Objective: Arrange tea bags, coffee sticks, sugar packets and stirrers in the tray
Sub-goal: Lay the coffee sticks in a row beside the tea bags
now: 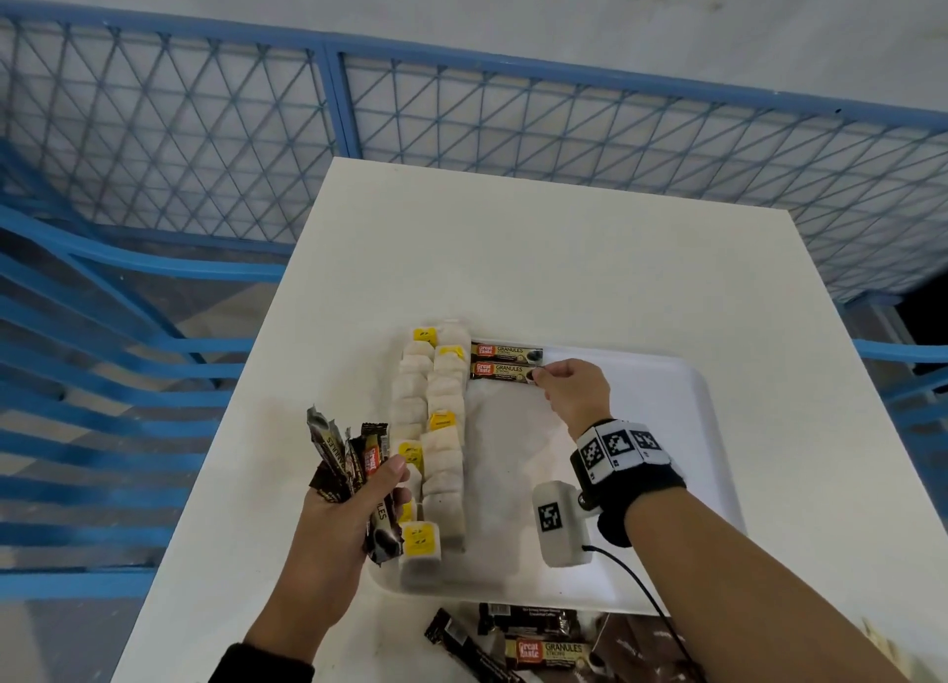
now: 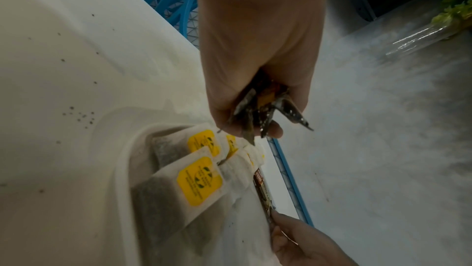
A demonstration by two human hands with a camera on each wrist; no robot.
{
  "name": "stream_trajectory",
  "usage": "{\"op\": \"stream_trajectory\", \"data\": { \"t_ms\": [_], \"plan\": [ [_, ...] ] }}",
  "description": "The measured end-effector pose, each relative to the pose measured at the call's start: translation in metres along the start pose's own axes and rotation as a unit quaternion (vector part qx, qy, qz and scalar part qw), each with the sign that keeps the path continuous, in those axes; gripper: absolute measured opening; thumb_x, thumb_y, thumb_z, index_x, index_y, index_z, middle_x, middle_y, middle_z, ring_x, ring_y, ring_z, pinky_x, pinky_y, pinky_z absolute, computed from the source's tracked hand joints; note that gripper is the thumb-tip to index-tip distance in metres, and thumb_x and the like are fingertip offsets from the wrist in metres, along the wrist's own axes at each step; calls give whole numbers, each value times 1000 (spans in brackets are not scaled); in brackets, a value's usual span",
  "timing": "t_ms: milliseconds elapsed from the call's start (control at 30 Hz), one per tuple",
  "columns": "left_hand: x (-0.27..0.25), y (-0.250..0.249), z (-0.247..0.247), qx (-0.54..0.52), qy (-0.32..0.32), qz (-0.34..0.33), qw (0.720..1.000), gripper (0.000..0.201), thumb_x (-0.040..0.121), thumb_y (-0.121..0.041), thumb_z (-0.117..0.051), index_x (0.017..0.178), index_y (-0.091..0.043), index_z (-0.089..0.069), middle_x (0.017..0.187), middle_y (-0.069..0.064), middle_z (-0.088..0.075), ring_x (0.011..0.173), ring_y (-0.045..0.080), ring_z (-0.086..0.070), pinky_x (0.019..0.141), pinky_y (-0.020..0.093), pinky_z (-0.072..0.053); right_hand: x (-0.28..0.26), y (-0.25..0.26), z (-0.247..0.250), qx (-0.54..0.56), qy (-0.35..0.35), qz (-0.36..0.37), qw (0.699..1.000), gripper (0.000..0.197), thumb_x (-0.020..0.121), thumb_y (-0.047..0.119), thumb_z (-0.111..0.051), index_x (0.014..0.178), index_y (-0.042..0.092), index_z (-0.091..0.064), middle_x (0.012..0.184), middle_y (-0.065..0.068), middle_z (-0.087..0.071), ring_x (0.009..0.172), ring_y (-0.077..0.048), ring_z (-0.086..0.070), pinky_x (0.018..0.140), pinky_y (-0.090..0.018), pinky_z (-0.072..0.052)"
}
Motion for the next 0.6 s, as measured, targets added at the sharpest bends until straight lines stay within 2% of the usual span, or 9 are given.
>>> {"op": "stream_trajectory", "data": {
  "t_ms": [100, 200, 300, 367, 467, 533, 600],
  "plan": [
    [-1, 0, -3, -1, 19, -2, 1000, 2, 81, -10, -64, 83, -9, -64, 69, 7, -66, 55, 12, -61, 53, 24, -52, 3, 0, -2, -13, -17, 11, 1000, 23, 81, 19, -69, 65, 22, -52, 80, -5, -62, 82, -22, -58, 77, -31, -48],
    [-2, -1, -6, 1, 35, 2, 999, 6, 80, -11, -64, 86, -9, -66, 70, 6, -67, 56, 12, -63, 51, 23, -53, 3, 0, 0, -9, -27, 14, 999, 18, 81, 19, -69, 75, 16, -53, 76, -2, -60, 81, -22, -58, 74, -28, -46],
    [-1, -3, -9, -8, 53, 12, 998, 24, 72, -20, -68, 92, -7, -66, 75, 7, -69, 61, 13, -65, 53, 23, -54, -8, 6, 2, 5, -27, 34, 999, 17, 84, 19, -66, 91, 13, -52, 71, 7, -51, 77, -17, -53, 70, -26, -42],
    [0, -3, -11, -14, 61, 20, 998, 33, 73, -20, -68, 102, -5, -65, 80, 6, -71, 67, 14, -66, 56, 24, -54, -24, 15, 2, 18, -8, 62, 998, 12, 85, 17, -64, 92, 13, -55, 73, 9, -53, 73, -13, -52, 62, -20, -40],
    [-1, -4, -17, -4, 78, 20, 997, 26, 81, -12, -64, 106, -5, -65, 81, 3, -73, 69, 12, -69, 56, 24, -55, -60, 27, -3, 21, 69, 108, 992, 3, 86, 19, -62, 86, 18, -60, 76, 13, -56, 70, -4, -51, 62, -13, -39],
    [-3, -5, -21, 16, 80, 13, 997, 21, 83, -6, -63, 103, -6, -66, 77, 3, -73, 66, 12, -69, 55, 24, -54, -85, 33, -6, 27, 151, 127, 980, 8, 88, 26, -61, 81, 24, -61, 77, 12, -59, 69, -3, -51, 66, -16, -40],
    [-4, -7, -23, 33, 82, 5, 996, 21, 84, -3, -62, 104, -5, -66, 78, 5, -72, 68, 16, -69, 58, 27, -55, -107, 38, -8, 25, 233, 130, 963, 9, 89, 33, -59, 85, 26, -62, 82, 10, -61, 72, -4, -52, 70, -18, -43]
  ]
}}
Point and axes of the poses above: each hand's wrist, its own x-axis towards the middle knuckle, its own z-axis out of the back of the hand, y = z × x, the point moved 2 cm from there along x, towards the middle knuckle
